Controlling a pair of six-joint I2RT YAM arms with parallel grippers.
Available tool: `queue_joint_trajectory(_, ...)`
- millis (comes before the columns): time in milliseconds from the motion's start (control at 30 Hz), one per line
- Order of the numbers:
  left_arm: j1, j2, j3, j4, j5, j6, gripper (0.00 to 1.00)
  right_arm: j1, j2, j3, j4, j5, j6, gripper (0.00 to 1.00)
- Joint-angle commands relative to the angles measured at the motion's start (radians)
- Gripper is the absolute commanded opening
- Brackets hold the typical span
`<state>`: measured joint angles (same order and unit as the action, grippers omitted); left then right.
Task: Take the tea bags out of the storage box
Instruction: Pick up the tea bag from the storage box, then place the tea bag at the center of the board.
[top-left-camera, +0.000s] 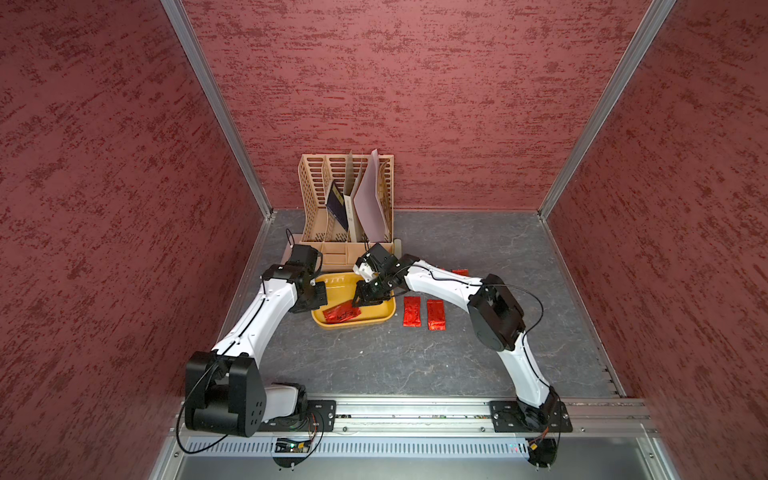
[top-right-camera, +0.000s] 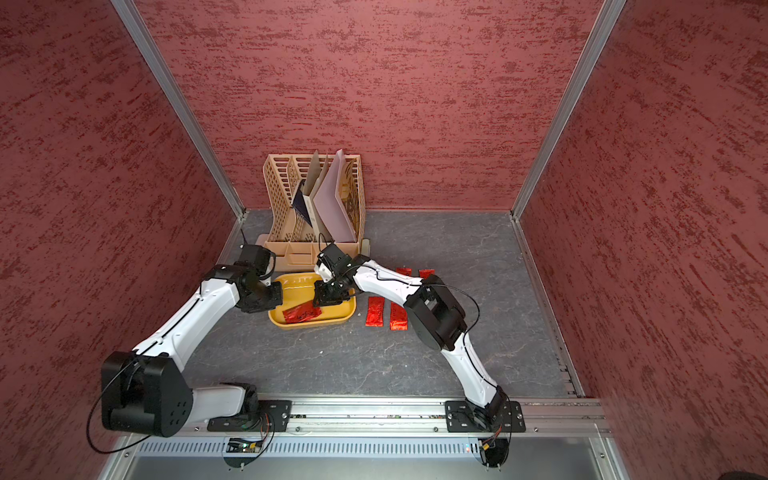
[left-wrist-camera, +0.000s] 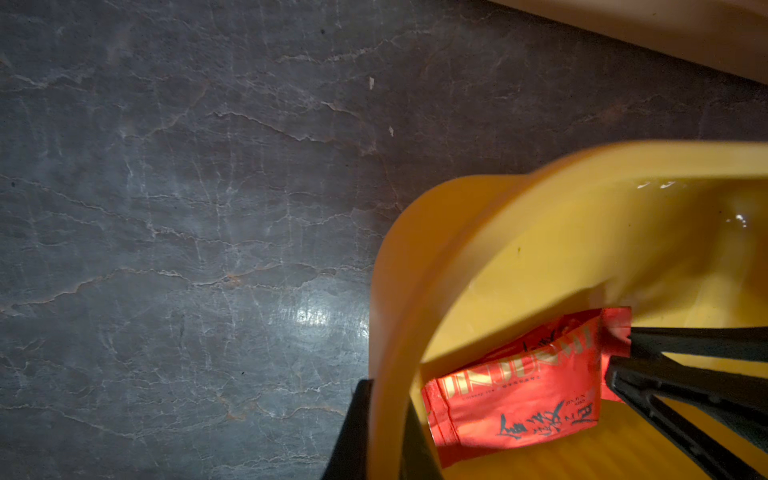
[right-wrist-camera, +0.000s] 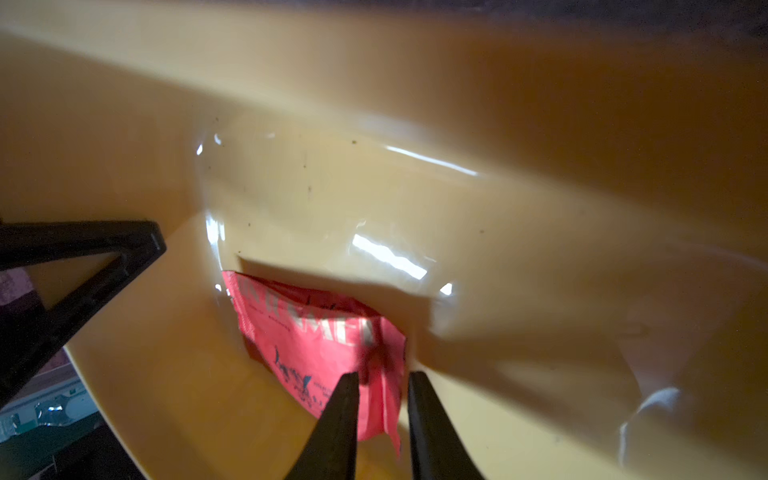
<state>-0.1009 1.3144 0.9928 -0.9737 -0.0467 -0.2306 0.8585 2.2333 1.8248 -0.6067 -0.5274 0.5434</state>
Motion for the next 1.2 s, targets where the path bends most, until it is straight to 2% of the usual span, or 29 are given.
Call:
queue_joint_trajectory(0,0.0,-0.014,-0.001,0.036,0.018,-0.009,0.0,0.009,0.003,-0.015,0.05,-0.066,0.015,0.15)
queue_joint_trajectory(133,0.0,-0.014,-0.001,0.036,0.018,-0.009,0.0,0.008,-0.024,-0.016,0.042,-0.048,0.004,0.0)
queue_joint_trajectory(333,0.0,-0.015,-0.001,0.036,0.017,-0.008,0.0,-0.005,-0.136,-0.023,-0.041,0.079,-0.058,0.0)
queue_joint_trajectory(533,0.001,-0.016,0.0,0.036,0.016,-0.008,0.0,-0.06,-0.297,-0.057,-0.118,0.13,-0.107,0.0)
queue_joint_trajectory(667,0.002,-0.018,-0.001,0.036,0.016,-0.009,0.0,-0.101,-0.416,-0.104,-0.21,0.25,-0.144,0.0)
queue_joint_trajectory(767,0.002,-0.019,0.0,0.035,0.016,-0.009,0.0,-0.171,-0.55,-0.243,-0.186,0.275,-0.097,0.0)
queue_joint_trajectory(933,0.002,-0.021,0.0,0.034,0.015,-0.01,0.0,-0.315,-0.813,-0.534,-0.086,0.314,0.06,0.0)
queue_joint_trajectory(1167,0.0,-0.03,-0.002,0.035,0.018,-0.012,0.0,-0.419,-1.104,-0.898,-0.022,0.378,0.265,0.0)
